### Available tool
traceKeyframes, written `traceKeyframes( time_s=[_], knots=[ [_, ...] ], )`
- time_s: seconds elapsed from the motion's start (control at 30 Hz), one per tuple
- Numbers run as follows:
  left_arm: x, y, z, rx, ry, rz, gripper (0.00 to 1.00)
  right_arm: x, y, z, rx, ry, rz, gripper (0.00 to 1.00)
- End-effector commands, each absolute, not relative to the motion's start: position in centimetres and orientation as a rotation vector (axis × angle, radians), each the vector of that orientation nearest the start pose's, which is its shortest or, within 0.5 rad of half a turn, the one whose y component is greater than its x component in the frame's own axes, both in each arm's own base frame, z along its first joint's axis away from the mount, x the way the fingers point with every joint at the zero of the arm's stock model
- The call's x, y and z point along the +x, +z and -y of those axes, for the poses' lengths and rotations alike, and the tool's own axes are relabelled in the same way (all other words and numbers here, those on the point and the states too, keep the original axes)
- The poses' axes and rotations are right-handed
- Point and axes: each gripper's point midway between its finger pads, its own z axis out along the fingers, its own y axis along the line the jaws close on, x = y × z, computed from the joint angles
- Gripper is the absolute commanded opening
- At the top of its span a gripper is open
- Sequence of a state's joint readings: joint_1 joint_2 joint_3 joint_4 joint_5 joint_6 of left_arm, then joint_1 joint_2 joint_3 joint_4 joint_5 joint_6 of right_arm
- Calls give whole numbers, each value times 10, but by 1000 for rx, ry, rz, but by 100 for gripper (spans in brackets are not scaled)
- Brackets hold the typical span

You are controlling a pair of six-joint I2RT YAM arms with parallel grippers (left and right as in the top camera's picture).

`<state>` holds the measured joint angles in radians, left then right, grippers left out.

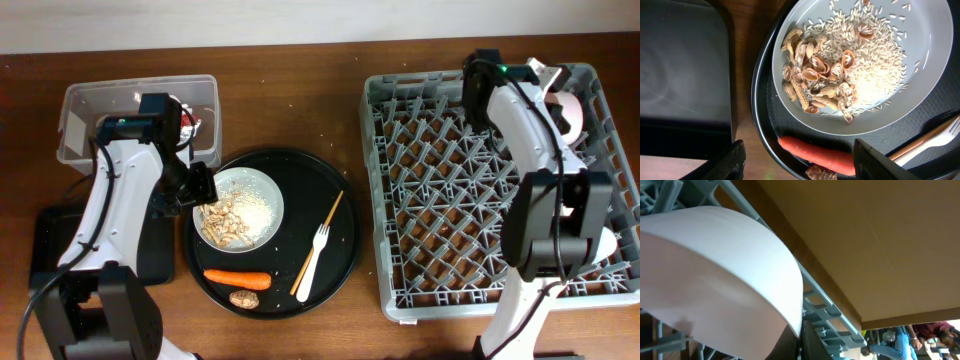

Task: Sort waste into correct bins and load items into the dishwasher rack
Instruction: 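Carry the pink bowl to the rack's back right and release it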

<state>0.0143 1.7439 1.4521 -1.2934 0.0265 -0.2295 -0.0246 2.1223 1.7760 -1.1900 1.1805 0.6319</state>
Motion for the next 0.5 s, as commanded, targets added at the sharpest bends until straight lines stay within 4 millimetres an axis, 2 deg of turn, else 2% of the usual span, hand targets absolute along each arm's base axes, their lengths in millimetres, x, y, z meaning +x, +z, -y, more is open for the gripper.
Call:
traceKeyframes(
  time_s=[0.0,0.07,0.17,0.2,0.23,0.3,0.37,0.47],
  knots=[
    [316,114,1,-408,-57,-3131,68,408,155,153,747,-1438,-2307,5],
    [316,114,1,-408,-57,-3132,68,404,145,144,738,-1388,-2390,6],
    [316,114,1,-408,-57,-3131,68,394,130,134,743,-1312,-2522,19],
    [317,114,1,-408,-57,-3128,68,389,127,131,740,-1301,-2562,30],
    [317,114,1,-407,-57,-3128,68,384,127,130,734,-1303,-2592,56],
    [317,114,1,-408,-57,-3127,68,378,128,129,722,-1318,-2619,77],
    [318,114,1,-407,-58,-3125,68,372,130,125,725,-1294,-2659,81],
    [318,114,1,-406,-58,-3125,68,371,145,122,741,-1249,-2632,80]
  ],
)
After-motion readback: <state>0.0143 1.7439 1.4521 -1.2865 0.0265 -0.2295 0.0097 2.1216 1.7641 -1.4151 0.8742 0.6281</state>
